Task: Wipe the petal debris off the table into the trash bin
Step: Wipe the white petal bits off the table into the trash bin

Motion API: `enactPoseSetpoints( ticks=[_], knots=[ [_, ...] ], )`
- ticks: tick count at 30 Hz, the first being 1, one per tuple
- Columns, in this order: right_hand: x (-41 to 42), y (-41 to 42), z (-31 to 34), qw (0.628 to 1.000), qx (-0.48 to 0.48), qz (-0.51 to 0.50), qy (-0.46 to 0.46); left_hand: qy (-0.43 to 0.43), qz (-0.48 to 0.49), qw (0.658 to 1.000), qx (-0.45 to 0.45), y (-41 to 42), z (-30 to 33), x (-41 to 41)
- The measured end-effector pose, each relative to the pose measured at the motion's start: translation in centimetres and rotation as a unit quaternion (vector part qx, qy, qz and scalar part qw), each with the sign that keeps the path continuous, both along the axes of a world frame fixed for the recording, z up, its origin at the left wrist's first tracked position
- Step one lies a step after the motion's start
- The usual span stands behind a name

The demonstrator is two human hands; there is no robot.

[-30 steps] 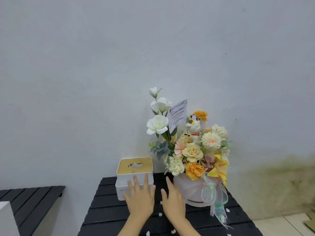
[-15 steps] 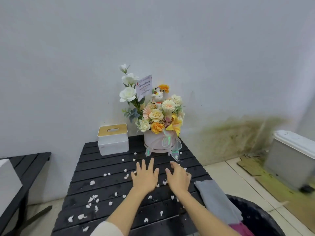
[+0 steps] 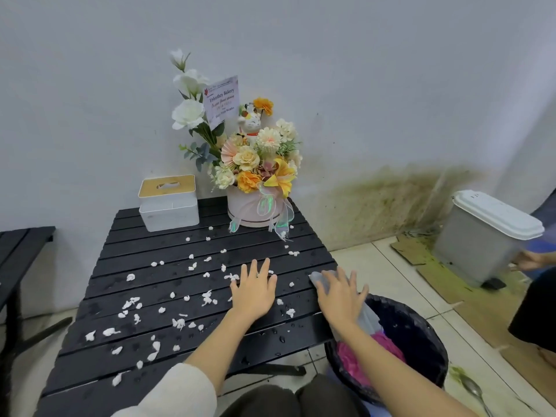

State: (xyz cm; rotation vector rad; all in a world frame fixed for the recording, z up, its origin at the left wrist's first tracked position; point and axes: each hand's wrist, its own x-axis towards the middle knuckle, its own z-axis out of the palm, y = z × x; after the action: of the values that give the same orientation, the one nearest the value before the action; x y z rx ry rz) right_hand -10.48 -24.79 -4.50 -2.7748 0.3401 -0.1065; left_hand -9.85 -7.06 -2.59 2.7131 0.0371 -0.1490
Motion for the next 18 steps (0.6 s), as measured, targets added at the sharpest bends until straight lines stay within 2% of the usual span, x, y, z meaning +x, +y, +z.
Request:
enactPoseSetpoints(
  ticks=[3,5,10,15,18],
  knots=[
    [-0.9,-1.4,-1.1,0.997,-0.015,0.007,0.076,-0.014,-0.013,1.000,-0.008,-1.0,0.3,0.3],
    [-1.1,-1.5,-1.8,0.996,-0.031,0.018,0.082,-0.020,-0.021,1.000,-0.007,-1.3,0.2,0.4],
    [-0.3,-0.6,-2.6,0.995,-0.086,0.030,0.041,-0.029,0.003,0.999,-0.026,-0.1,-0.8,0.5],
    [1.2,0.2,-2.8,0.996,-0.052,0.039,-0.057,-0.034,0.030,0.999,-0.021,2.4,-1.0,0.3],
    [1.0,0.8,-0.3,0.997,-0.007,0.012,-0.072,-0.051,0.034,0.998,-0.017,3.7,-0.9,-0.3]
  ],
)
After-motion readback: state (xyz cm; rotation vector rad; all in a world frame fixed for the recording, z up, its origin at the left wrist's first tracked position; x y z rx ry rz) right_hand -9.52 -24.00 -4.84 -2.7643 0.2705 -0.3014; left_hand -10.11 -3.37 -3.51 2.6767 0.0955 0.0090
